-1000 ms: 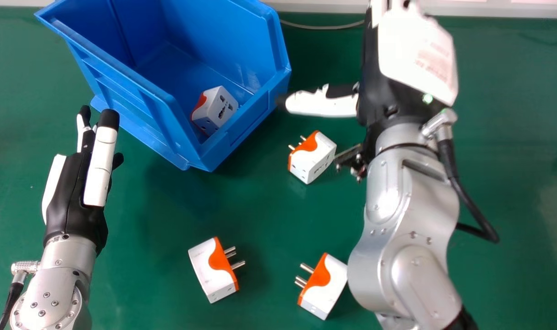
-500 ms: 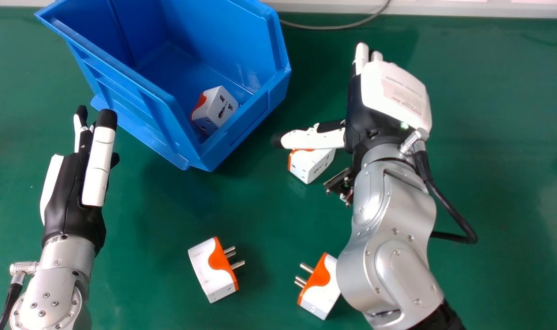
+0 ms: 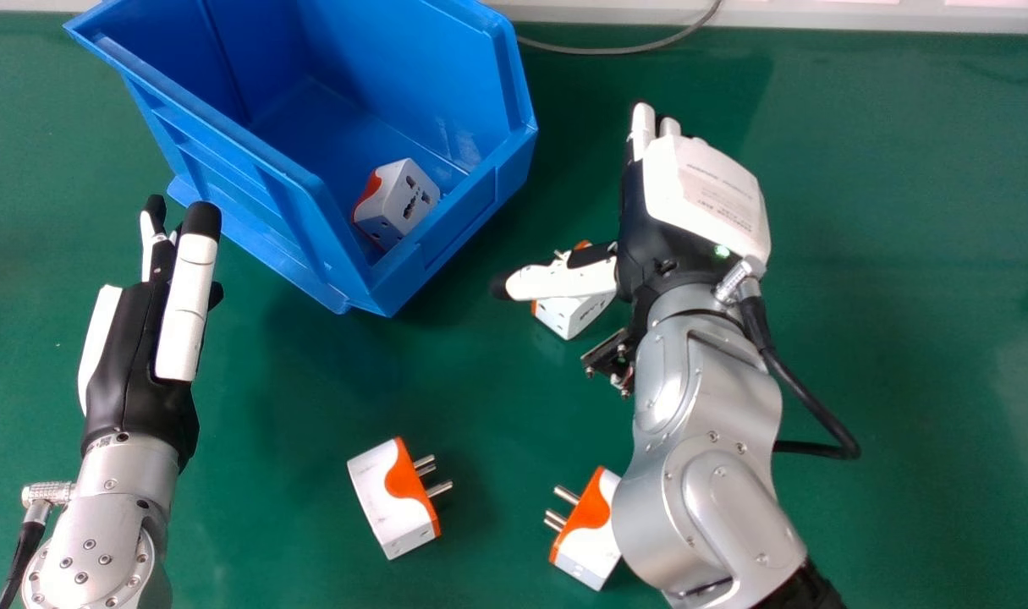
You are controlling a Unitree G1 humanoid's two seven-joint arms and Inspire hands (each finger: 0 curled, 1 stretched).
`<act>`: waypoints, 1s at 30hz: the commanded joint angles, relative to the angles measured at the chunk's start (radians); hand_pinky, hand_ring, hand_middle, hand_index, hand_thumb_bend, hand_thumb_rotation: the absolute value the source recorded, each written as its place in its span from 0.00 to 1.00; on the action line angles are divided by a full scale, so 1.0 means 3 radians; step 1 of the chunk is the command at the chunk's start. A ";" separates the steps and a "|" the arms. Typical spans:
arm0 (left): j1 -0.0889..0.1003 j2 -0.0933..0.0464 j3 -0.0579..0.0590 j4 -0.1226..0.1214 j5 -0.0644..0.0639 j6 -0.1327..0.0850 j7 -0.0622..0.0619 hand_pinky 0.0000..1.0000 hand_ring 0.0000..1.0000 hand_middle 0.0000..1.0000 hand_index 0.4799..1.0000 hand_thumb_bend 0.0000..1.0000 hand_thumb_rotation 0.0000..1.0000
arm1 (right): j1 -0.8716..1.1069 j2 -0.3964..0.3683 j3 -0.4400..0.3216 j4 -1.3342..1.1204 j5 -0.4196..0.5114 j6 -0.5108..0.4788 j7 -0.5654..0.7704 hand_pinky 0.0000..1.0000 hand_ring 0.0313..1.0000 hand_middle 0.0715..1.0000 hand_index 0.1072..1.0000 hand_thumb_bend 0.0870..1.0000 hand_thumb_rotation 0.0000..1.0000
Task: Pick all objects and put in blue box
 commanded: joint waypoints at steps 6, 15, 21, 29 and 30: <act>-0.0034 0.0018 0.0015 -0.0042 -0.0004 -0.0059 0.0010 0.94 1.00 1.00 1.00 0.80 1.00 | 0.0002 -0.0046 0.0052 0.0028 0.0095 -0.0071 -0.0131 0.85 0.93 0.94 0.94 1.00 0.37; -0.0012 0.0012 0.0007 -0.0103 0.0009 -0.0023 0.0035 0.96 1.00 1.00 1.00 0.79 1.00 | -0.0013 -0.0088 0.0056 0.0222 0.0260 -0.0133 -0.0248 0.81 0.91 0.93 0.92 1.00 0.35; -0.0008 0.0011 0.0025 -0.0102 -0.0037 -0.0026 0.0009 0.96 1.00 1.00 1.00 0.78 1.00 | -0.0018 -0.0134 0.0055 0.0290 0.0339 -0.0109 -0.0269 0.77 0.90 0.92 0.92 1.00 0.34; 0.0000 0.0027 0.0014 -0.0128 -0.0017 -0.0010 0.0011 0.95 1.00 1.00 1.00 0.78 1.00 | -0.0027 -0.0120 0.0068 0.0426 0.0404 -0.0084 -0.0372 0.77 0.88 0.90 0.91 1.00 0.34; 0.0001 0.0027 0.0014 -0.0125 -0.0010 -0.0015 0.0015 0.95 1.00 1.00 1.00 0.78 1.00 | -0.0033 -0.0116 0.0066 0.0450 0.0415 -0.0086 -0.0389 0.77 0.88 0.90 0.91 1.00 0.34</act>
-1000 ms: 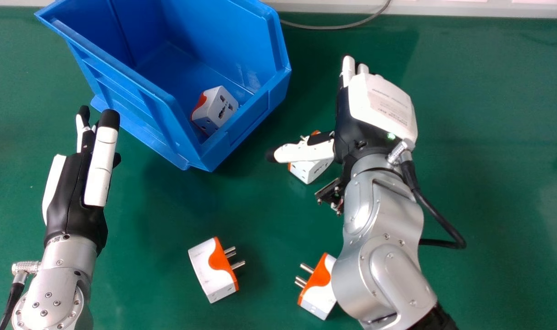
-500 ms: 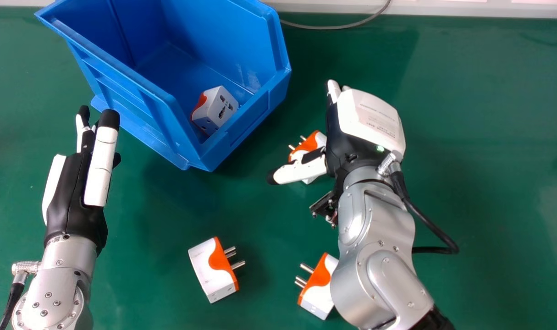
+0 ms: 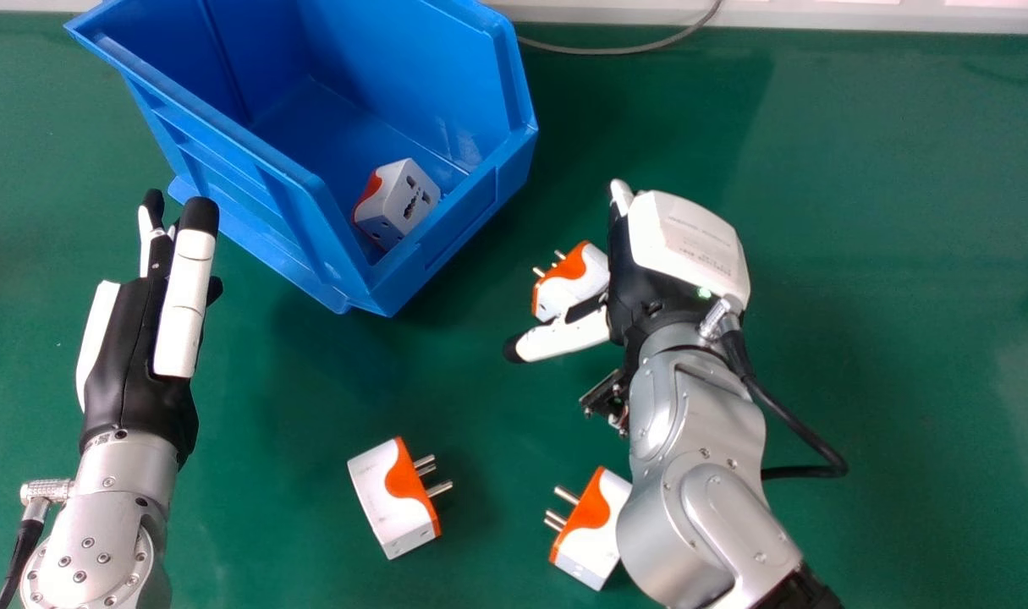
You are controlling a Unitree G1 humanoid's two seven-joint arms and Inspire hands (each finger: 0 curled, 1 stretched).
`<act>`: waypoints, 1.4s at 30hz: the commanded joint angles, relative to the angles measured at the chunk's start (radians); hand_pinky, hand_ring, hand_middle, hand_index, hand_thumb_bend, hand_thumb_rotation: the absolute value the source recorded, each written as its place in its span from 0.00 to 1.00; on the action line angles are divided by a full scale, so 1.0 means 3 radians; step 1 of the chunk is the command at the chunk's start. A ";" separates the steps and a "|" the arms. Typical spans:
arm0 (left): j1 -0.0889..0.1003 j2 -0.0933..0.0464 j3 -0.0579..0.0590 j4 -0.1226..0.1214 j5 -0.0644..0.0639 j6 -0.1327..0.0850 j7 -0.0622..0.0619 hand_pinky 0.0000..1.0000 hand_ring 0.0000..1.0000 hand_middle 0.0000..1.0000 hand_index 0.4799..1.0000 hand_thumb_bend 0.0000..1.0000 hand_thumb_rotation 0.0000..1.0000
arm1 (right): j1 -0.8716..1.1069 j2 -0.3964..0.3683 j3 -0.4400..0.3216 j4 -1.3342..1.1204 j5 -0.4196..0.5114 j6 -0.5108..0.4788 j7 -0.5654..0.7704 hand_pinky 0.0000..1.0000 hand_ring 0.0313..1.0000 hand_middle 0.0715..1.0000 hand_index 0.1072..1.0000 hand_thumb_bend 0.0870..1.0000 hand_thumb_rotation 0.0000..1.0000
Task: Pick all objects and put in blue box
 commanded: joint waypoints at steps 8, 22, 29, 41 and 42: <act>-0.0007 0.0022 0.0017 -0.0062 0.0008 -0.0021 0.0015 0.94 0.99 1.00 1.00 0.79 1.00 | -0.0141 0.0076 0.0004 0.0214 0.0088 0.0022 -0.0245 0.75 0.86 0.88 0.89 1.00 0.32; 0.0018 0.0022 0.0020 -0.0098 0.0008 -0.0009 0.0008 0.95 1.00 1.00 1.00 0.78 1.00 | -0.0341 0.0213 0.0002 0.0623 0.0309 -0.0116 -0.0752 0.65 0.78 0.83 0.85 0.98 0.29; 0.0030 0.0020 0.0019 -0.0115 0.0007 -0.0002 0.0008 0.95 1.00 1.00 1.00 0.78 1.00 | -0.0376 0.0234 0.0028 0.0686 0.0397 -0.0206 -0.0944 0.61 0.73 0.80 0.83 0.98 0.28; 0.0030 0.0010 0.0023 -0.0134 -0.0009 0.0019 0.0014 0.95 1.00 1.00 1.00 0.78 1.00 | -0.0375 0.0241 0.0045 0.0767 0.0461 -0.0267 -0.1065 0.54 0.63 0.73 0.79 0.98 0.28; 0.0031 0.0009 0.0018 -0.0137 -0.0008 0.0018 0.0012 0.95 1.00 1.00 1.00 0.78 1.00 | -0.0371 0.0242 0.0046 0.0776 0.0465 -0.0276 -0.1075 0.53 0.63 0.73 0.79 0.97 0.27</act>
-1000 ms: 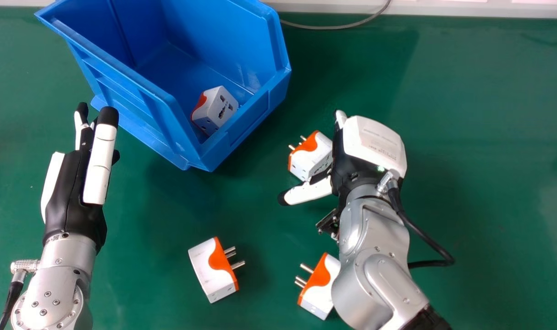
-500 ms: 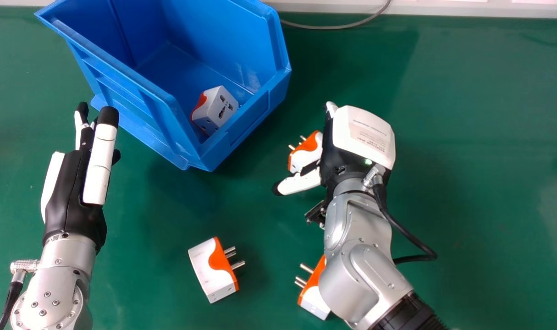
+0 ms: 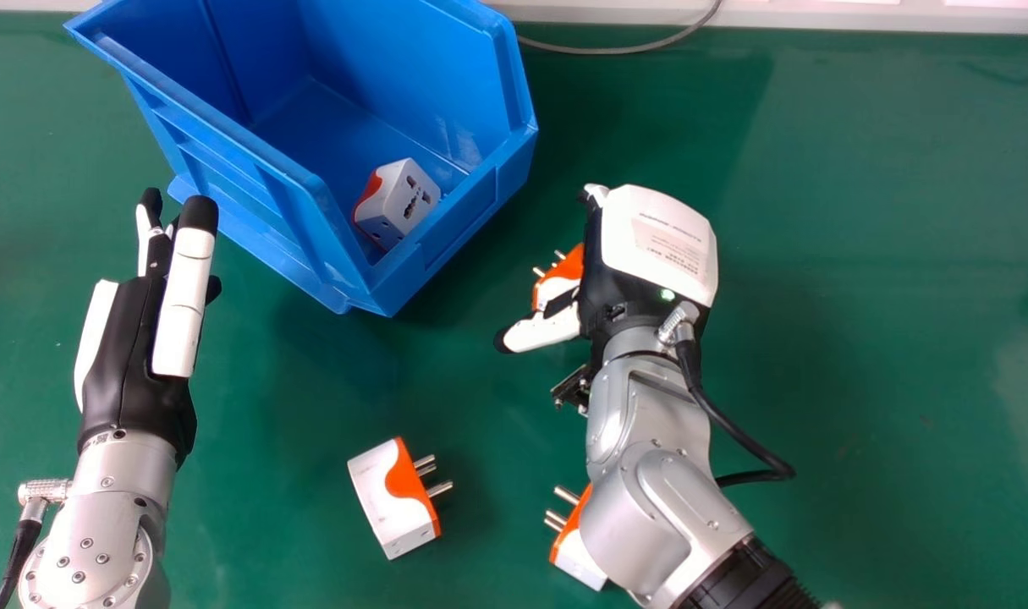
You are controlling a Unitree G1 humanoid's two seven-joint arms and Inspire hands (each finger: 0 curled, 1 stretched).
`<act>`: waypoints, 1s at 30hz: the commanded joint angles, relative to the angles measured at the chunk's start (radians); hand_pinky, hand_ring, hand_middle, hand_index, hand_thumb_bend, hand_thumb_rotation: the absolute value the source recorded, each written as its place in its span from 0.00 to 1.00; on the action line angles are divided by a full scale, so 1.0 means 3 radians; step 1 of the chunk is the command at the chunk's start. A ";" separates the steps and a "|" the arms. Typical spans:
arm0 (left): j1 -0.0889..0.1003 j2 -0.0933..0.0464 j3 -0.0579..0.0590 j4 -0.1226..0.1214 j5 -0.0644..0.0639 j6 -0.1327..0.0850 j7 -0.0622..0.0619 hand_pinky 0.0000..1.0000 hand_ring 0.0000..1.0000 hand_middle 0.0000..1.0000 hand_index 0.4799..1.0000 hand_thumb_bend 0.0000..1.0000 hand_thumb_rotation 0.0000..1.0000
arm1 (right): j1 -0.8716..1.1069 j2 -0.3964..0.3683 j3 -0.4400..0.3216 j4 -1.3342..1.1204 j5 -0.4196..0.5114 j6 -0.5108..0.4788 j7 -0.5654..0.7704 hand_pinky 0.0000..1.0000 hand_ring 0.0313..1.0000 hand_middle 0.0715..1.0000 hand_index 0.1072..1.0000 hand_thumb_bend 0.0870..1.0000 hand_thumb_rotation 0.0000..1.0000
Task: Pick all objects and put in blue box
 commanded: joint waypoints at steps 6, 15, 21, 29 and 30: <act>0.0013 0.0016 0.0017 -0.0095 -0.0008 -0.0013 0.0006 0.95 1.00 1.00 1.00 0.78 1.00 | -0.0099 0.0041 0.0025 0.0024 0.0031 -0.0038 -0.0106 0.56 0.66 0.74 0.78 0.97 0.27; 0.0013 0.0017 0.0013 -0.0088 -0.0015 -0.0028 -0.0009 0.96 1.00 1.00 1.00 0.77 1.00 | -0.0062 0.0044 0.0032 -0.0017 0.0043 -0.0024 -0.0092 0.58 0.67 0.75 0.78 0.96 0.24; 0.0009 0.0022 0.0025 -0.0072 -0.0030 -0.0023 -0.0021 0.96 1.00 1.00 1.00 0.77 1.00 | -0.0081 0.0052 0.0033 0.0040 0.0062 -0.0019 -0.0075 0.57 0.66 0.74 0.78 0.96 0.25; 0.0015 0.0009 0.0018 -0.0108 -0.0018 0.0006 0.0006 0.94 1.00 1.00 1.00 0.77 1.00 | -0.0095 0.0049 0.0047 0.0049 0.0063 0.0000 -0.0059 0.58 0.67 0.75 0.77 0.96 0.24; 0.0018 0.0009 0.0012 -0.0113 -0.0007 0.0004 0.0010 0.94 1.00 1.00 1.00 0.77 1.00 | -0.0090 0.0050 0.0048 0.0044 0.0064 -0.0002 -0.0061 0.58 0.67 0.75 0.77 0.96 0.23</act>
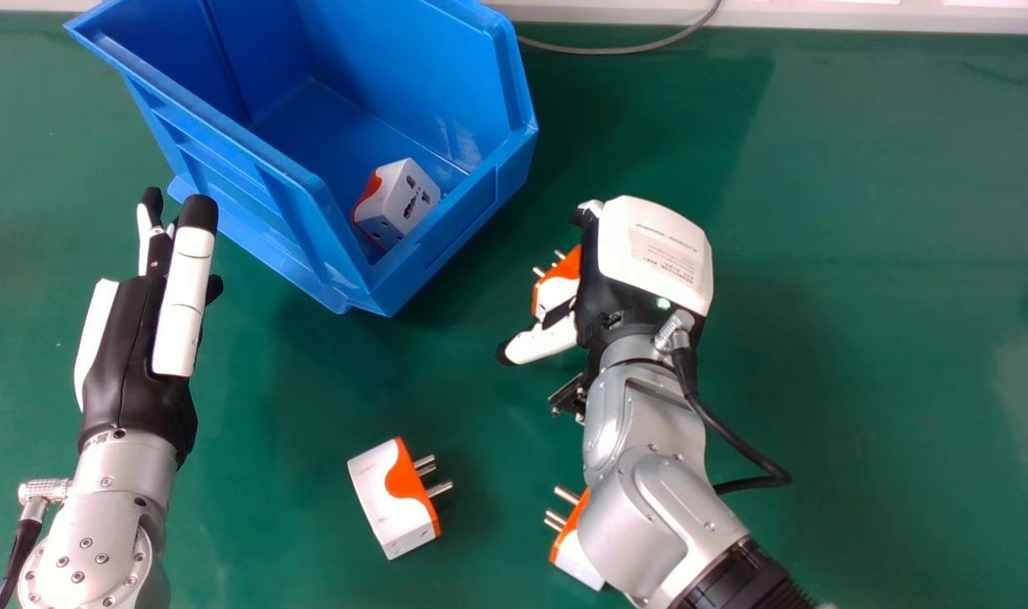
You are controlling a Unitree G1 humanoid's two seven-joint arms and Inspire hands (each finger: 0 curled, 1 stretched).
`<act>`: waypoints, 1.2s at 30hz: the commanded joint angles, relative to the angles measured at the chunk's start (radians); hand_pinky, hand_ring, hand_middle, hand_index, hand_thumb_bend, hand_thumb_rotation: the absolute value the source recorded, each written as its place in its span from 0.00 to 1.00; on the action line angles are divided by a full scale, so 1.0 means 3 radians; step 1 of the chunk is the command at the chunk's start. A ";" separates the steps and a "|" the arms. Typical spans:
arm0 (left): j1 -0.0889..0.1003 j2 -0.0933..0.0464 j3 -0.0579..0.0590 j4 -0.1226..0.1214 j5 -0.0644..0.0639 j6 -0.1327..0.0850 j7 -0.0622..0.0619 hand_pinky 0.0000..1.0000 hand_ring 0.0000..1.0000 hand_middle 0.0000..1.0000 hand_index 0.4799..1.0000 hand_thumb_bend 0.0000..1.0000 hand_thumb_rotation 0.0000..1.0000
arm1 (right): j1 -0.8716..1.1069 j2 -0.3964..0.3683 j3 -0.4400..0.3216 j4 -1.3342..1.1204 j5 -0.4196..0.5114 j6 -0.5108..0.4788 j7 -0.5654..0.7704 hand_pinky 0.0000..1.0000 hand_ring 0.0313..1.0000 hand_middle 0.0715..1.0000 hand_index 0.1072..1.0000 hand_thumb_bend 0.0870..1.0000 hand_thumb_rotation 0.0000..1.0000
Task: Pick all objects and put in blue box
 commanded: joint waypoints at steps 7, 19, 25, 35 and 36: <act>0.0027 0.0017 0.0010 -0.0105 0.0011 -0.0011 0.0016 0.94 1.00 1.00 1.00 0.78 1.00 | -0.0094 0.0027 0.0018 0.0003 0.0011 -0.0024 -0.0049 0.55 0.62 0.72 0.76 0.95 0.23; 0.0052 0.0012 0.0012 -0.0156 0.0002 0.0023 0.0017 0.96 1.00 1.00 1.00 0.79 1.00 | -0.0156 0.0029 -0.0065 0.0352 0.0147 -0.0216 -0.0209 0.54 0.62 0.72 0.75 0.95 0.22; 0.0066 0.0005 0.0008 -0.0184 0.0015 0.0032 0.0035 0.94 1.00 1.00 1.00 0.78 1.00 | -0.0195 0.0048 -0.0077 0.0458 0.0206 -0.0236 -0.0251 0.55 0.62 0.72 0.76 0.95 0.22; 0.0059 0.0009 0.0017 -0.0161 0.0010 0.0014 0.0024 0.95 1.00 1.00 1.00 0.79 1.00 | -0.0270 0.0070 -0.0065 0.0554 0.0278 -0.0227 -0.0288 0.54 0.62 0.72 0.76 0.94 0.22; 0.0057 0.0008 0.0017 -0.0162 0.0010 0.0019 0.0025 0.95 1.00 1.00 1.00 0.79 1.00 | -0.0275 0.0070 -0.0063 0.0550 0.0280 -0.0222 -0.0289 0.54 0.62 0.71 0.76 0.94 0.22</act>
